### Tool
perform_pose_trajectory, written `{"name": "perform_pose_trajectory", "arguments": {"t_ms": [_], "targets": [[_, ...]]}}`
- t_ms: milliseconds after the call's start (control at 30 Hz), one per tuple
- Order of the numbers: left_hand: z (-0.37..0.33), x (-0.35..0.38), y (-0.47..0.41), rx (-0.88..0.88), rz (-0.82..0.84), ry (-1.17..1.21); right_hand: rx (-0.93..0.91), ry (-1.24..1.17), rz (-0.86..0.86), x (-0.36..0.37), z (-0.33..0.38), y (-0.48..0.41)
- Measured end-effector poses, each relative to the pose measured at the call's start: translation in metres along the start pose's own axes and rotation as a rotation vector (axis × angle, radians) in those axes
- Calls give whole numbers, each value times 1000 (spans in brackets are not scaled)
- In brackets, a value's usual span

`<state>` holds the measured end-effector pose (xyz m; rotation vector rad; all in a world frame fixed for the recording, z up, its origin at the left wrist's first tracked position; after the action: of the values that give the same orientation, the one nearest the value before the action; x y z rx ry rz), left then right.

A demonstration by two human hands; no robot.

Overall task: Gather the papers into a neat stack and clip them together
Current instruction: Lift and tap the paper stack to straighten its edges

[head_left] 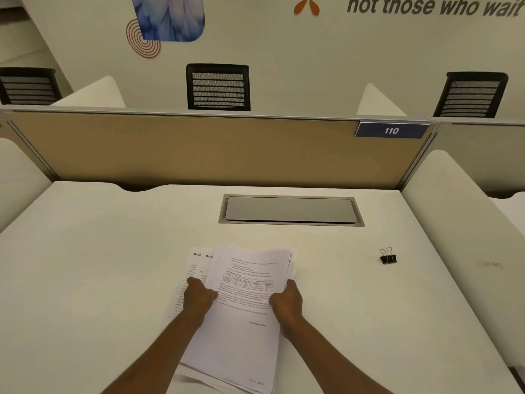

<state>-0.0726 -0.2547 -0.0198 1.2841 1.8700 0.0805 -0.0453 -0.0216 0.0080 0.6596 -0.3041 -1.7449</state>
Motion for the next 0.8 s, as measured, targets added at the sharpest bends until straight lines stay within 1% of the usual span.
{"name": "perform_pose_trajectory", "arguments": {"t_ms": [67,133,233,300,367,433,500,533,667,800], "targets": [[4,1,-4,-25,24,43,-6,-68,15,-1,2,3],[6,1,-5,-7,39,66,-31,-105,24,-2,4,5],[8,-2,-4,13,20,124,-74,-121,44,-2,9,9],[9,-6,-4,24,-12,121,-82,-131,56,1,11,9],[9,-11,-4,43,-82,15,-54,-120,50,4,13,8],[8,-15,-3,42,-135,-184,-39,-97,28,8,13,6],[4,-17,0,18,-136,-353,-37,-79,9,12,12,4],[2,-17,1,6,-124,-393,-35,-63,-2,14,12,4],[-2,-14,0,4,-102,-431,-2,-16,-35,18,8,0],[-2,-19,-4,43,-98,-392,38,61,-80,19,4,-10]]}}
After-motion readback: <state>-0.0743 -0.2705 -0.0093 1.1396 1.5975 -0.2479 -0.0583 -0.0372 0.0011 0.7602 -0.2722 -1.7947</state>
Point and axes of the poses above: each hand's wrist, its own y-axis away from the middle knuckle, its own x-axis out of the palm, z = x × y, the point moved 5 cm from there along -y, towards the middle knuckle, and after that the axes turned 1 degree about -z, right-handed, at the moved point
